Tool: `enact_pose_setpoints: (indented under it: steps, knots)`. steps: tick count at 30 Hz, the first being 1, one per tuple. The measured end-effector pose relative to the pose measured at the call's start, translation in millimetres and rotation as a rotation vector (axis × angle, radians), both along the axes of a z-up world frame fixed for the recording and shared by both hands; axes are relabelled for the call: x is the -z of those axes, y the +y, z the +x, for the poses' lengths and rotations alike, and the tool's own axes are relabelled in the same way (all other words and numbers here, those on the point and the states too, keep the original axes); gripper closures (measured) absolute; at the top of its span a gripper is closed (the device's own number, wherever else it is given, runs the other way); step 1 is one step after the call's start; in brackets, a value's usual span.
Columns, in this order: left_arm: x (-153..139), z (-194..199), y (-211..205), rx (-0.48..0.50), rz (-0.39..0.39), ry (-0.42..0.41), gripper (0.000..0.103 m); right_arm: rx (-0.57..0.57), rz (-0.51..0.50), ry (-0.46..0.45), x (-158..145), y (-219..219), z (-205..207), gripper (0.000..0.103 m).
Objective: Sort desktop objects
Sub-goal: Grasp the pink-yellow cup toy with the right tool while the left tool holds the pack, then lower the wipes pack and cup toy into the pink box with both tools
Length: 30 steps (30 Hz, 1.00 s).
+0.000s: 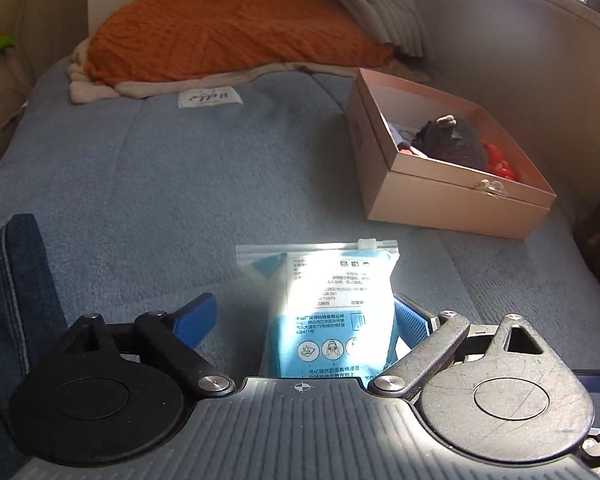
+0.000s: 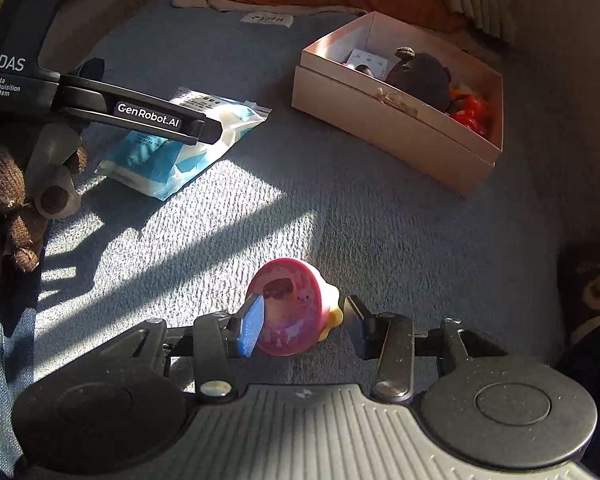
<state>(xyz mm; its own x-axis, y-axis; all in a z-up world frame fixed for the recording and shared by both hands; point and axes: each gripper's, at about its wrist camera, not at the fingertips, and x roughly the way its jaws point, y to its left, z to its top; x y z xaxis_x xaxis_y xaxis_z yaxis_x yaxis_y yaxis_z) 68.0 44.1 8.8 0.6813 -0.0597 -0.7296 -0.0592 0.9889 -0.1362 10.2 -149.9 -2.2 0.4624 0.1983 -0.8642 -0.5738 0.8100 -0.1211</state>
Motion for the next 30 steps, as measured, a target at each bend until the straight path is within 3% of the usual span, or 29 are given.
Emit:
enact_pose_setpoints:
  steps: [4, 7, 9, 11, 15, 17, 21, 23, 26, 30]
  knots:
    - [0.9, -0.7, -0.6, 0.002, 0.006, 0.001, 0.006, 0.027, -0.013, -0.039, -4.3, -10.0, -0.6, 0.05]
    - [1.8, -0.2, -1.4, 0.004, 0.011, 0.006, 0.005, 0.079, -0.051, -0.119, -9.9, -20.7, 0.8, 0.045]
    - [2.3, 0.2, -2.5, 0.005, 0.016, 0.008, 0.004, 0.094, -0.082, -0.17, -12.6, -23.5, -1.9, 0.032]
    - [3.3, 0.2, -3.0, 0.008, 0.02, 0.011, 0.004, 0.078, -0.056, -0.169, -14.8, -23.0, -4.1, 0.022]
    - [4.9, -0.3, -5.1, 0.019, 0.035, 0.016, 0.004, -0.041, -0.016, -0.144, -8.7, -1.1, -16.4, 0.018]
    - [6.7, 0.2, -7.7, 0.029, 0.049, 0.026, 0.004, -0.12, -0.068, -0.153, 4.6, 18.0, -22.1, 0.018]
    - [11.7, 0.3, -11.5, 0.048, 0.084, 0.05, 0.004, -0.174, -0.196, -0.241, 27.5, 37.4, -27.4, 0.018]
    - [13.4, 0.8, -12.1, 0.049, 0.09, 0.057, 0.004, -0.155, -0.195, -0.237, 29.0, 34.9, -24.0, 0.023]
    - [14.7, 1.3, -13.2, 0.053, 0.099, 0.059, 0.004, -0.115, -0.187, -0.198, 28.7, 28.6, -15.6, 0.047]
    - [14.0, -0.3, -18.2, 0.073, 0.128, 0.04, 0.004, -0.068, -0.142, -0.169, 24.6, 20.9, -9.1, 0.047]
